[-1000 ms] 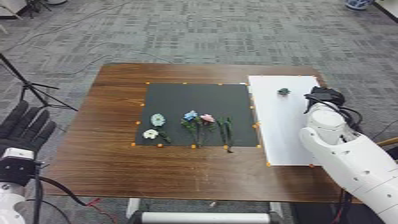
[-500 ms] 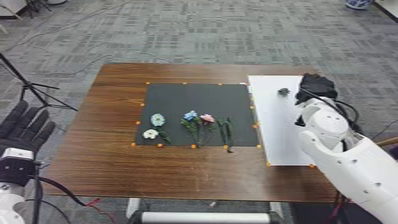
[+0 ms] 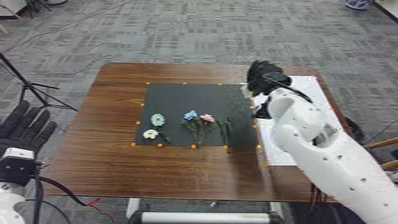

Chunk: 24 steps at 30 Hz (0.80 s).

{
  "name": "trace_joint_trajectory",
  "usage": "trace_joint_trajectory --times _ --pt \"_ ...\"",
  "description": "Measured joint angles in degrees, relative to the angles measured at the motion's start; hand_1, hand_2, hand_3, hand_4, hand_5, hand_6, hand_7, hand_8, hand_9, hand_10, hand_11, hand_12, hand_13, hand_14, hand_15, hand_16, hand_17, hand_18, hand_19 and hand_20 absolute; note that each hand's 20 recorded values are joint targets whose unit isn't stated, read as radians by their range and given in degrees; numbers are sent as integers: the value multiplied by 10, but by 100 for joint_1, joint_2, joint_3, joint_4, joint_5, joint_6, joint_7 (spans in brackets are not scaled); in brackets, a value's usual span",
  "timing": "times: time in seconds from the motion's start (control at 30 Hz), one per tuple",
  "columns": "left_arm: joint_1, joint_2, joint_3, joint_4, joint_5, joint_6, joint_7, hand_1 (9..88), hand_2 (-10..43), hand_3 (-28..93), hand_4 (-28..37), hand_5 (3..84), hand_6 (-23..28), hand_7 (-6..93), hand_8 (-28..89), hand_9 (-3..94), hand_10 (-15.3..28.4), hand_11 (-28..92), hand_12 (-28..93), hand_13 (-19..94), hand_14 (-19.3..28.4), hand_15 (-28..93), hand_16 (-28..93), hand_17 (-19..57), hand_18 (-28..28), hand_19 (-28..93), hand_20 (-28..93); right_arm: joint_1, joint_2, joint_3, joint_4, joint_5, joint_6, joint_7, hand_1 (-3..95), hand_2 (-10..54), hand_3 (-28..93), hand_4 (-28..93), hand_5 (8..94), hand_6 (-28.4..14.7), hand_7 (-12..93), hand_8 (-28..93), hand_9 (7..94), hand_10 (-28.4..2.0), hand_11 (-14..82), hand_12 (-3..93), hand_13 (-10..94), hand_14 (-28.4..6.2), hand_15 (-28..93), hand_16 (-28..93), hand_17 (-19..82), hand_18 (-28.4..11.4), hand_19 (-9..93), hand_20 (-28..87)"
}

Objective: Arrange flowers

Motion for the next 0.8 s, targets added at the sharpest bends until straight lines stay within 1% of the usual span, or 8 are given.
trace_joint_trajectory --times 0.1,0.2,0.33,0.53,0.63,0.7,0.8 --pt "-24 -1 10 0 18 0 -26 217 199 667 -283 353 74 96 -70 305 132 133 124 213 130 257 -35 -43 104 224 112 41 -255 -87 75 61 -375 -66 607 -95 699 -257 776 -9 328 180 872 -87 186 485 792 -66 692 343 440 -248 931 360" --pt "-33 -10 13 0 34 0 -53 219 199 665 -283 353 74 96 -70 305 132 132 124 213 131 256 -36 -43 104 224 112 41 -412 -249 162 74 -379 -156 609 -95 700 -261 775 -8 333 172 871 -87 186 481 789 -66 692 343 439 -247 930 359" --pt "-48 -21 15 0 59 0 -85 226 186 673 -283 352 74 97 -69 306 132 133 125 213 131 256 -35 -44 104 225 113 52 -481 -574 277 17 -345 -234 614 -95 698 -272 773 -13 328 162 867 -86 171 465 784 -67 687 342 431 -249 922 357" --pt "-91 -25 40 1 72 1 -99 231 178 675 -283 352 74 97 -70 306 132 134 125 214 130 258 -34 -43 104 226 114 58 -615 -765 503 -301 -426 -331 614 -95 694 -279 752 -16 312 135 848 -88 155 452 765 -72 689 344 420 -247 913 357" --pt "-91 -24 41 1 72 1 -99 249 163 674 -283 352 74 98 -69 306 132 135 125 214 130 259 -34 -43 104 226 114 -8 -704 -658 508 -378 -555 -382 623 -95 689 -281 731 -19 309 109 828 -89 146 441 747 -66 671 392 405 -246 898 362" --pt "-91 -24 41 1 73 1 -99 281 130 676 -282 346 74 102 -69 296 128 134 127 214 128 261 -34 -44 104 229 115 0 -707 -709 509 -365 -533 -374 625 -95 691 -282 725 -20 307 101 811 -90 137 431 731 -62 663 407 393 -243 884 361" --pt "-91 -24 41 1 115 28 -118 300 113 679 -282 341 74 106 -70 291 128 135 129 214 126 264 -34 -44 105 232 115 51 -672 -847 491 -185 -489 -371 623 -95 696 -282 709 -22 301 89 776 -101 115 406 705 -59 659 426 380 -243 874 364"
